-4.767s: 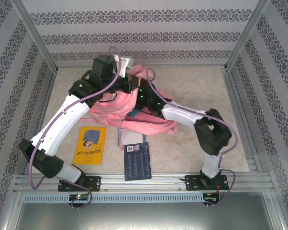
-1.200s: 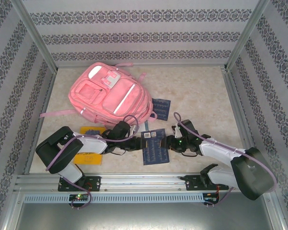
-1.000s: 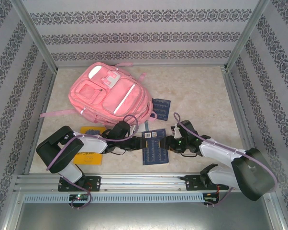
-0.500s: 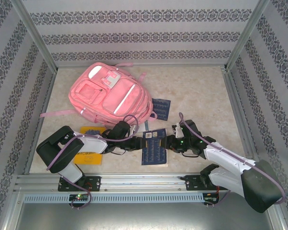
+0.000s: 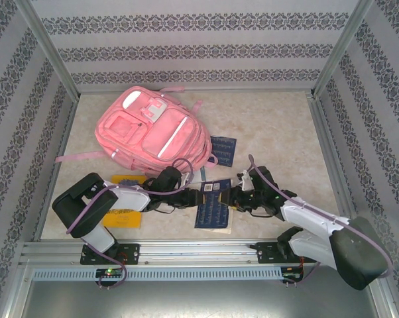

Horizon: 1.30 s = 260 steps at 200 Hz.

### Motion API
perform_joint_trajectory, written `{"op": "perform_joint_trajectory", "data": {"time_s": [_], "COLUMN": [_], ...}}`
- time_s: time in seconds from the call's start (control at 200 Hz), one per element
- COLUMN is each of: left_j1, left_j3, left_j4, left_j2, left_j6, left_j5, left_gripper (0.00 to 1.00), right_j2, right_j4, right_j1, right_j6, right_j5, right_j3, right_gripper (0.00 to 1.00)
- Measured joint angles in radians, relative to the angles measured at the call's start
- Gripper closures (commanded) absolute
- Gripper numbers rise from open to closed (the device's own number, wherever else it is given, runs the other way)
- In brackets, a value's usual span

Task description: Pack the student bag

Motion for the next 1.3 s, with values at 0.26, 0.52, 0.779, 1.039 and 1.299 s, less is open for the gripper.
{"op": "perform_joint_trajectory", "data": {"time_s": [0.26, 0.52, 0.779, 1.039, 1.299], "left_j1": [-0.021, 0.003, 0.099, 0.100, 0.106], "left_j3": [0.000, 0.018, 0.044, 0.042, -0.006], "left_j4": [-0.047, -0.200, -0.285, -0.025, 0.382], "left_j2": [-0.055, -0.294, -0.384, -0.306, -0.186], "left_j6": [0.032, 0.079, 0.098, -0.049, -0.272], "left_j5": [-0.035, -0.068, -0.019, 0.161, 0.257], "left_gripper": [0.49, 0.44, 0.31, 0.41, 0.98], "right_j2": [-0.077, -0.186, -0.294, -0.321, -0.316], "right_j4": [-0.065, -0.107, -0.087, -0.014, -0.008], "right_j1": [-0.026, -0.065, -0.106, -0.107, -0.113], "right_j6": [-0.020, -0.017, 0.063, 0.164, 0.188], "right_j5": [0.032, 0.002, -0.090, -0.159, -0.164], "right_j3": [0.000, 0.010, 0.082, 0.116, 0.116], "right_gripper": [0.90, 0.93, 0.92, 0.91, 0.60]}}
